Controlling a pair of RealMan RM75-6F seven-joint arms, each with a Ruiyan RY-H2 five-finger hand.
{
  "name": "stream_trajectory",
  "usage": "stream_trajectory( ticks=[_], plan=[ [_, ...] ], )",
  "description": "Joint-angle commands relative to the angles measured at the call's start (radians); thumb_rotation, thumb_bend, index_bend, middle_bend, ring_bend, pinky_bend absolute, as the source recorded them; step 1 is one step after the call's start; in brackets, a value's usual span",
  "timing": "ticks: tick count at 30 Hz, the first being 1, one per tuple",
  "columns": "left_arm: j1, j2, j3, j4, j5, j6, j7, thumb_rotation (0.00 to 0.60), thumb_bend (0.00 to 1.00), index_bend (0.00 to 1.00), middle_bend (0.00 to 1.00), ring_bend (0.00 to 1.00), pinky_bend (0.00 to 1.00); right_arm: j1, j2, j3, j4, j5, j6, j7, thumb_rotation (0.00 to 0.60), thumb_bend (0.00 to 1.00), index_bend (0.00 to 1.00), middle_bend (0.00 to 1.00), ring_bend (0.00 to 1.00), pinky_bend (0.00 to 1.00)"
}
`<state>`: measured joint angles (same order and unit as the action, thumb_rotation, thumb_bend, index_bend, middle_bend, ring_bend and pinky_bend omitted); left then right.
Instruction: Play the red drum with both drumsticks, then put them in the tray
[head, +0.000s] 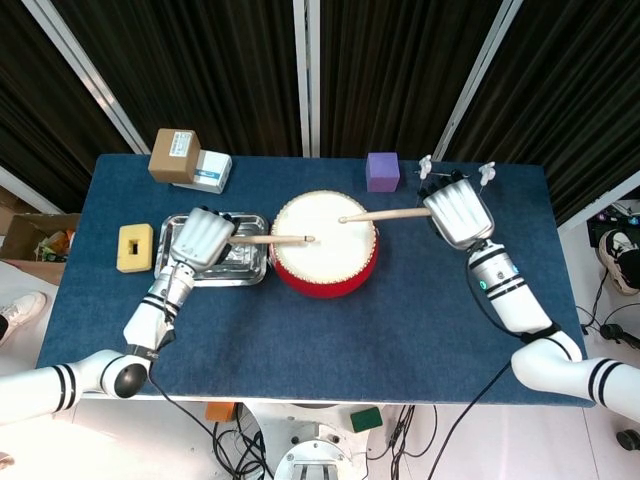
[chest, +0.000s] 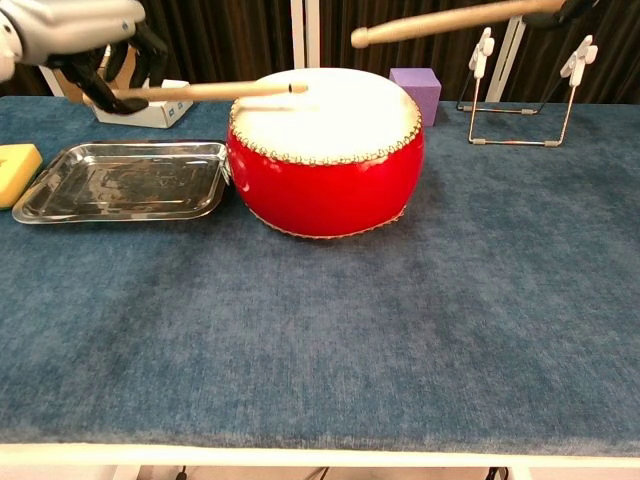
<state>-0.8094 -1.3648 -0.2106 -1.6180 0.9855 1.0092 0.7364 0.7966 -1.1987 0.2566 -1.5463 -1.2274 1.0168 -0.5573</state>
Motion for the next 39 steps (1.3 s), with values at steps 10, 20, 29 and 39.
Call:
stream_trajectory(
  ticks=[10, 20, 29, 39],
  plan=[
    [0.034, 0.112, -0.006, -0.159, 0.022, 0.120, -0.031, 0.600, 0.66, 0.68, 0.65, 0.57, 0.53, 0.059, -0.126, -0.072, 0.118, 0.027, -0.115, -0.062, 0.600, 0.92, 0.79, 0.71, 0.43, 0.43],
    [-0.040, 0.001, 0.046, -0.040, -0.061, 0.029, 0.075, 0.600, 0.66, 0.68, 0.64, 0.57, 0.53, 0.027, -0.056, -0.027, 0.029, 0.005, 0.001, -0.001, 0.600, 0.92, 0.79, 0.71, 0.43, 0.43],
    [-0.020, 0.069, 0.038, -0.124, -0.087, 0.135, 0.110, 0.600, 0.66, 0.68, 0.64, 0.57, 0.53, 0.050, -0.092, -0.048, 0.084, 0.016, -0.061, 0.023, 0.600, 0.92, 0.79, 0.71, 0.43, 0.42],
    [0.045, 0.148, 0.043, -0.201, -0.013, 0.197, -0.008, 0.600, 0.66, 0.68, 0.64, 0.57, 0.53, 0.068, -0.118, -0.081, 0.108, 0.033, -0.071, -0.088, 0.600, 0.92, 0.80, 0.72, 0.43, 0.42]
  ],
)
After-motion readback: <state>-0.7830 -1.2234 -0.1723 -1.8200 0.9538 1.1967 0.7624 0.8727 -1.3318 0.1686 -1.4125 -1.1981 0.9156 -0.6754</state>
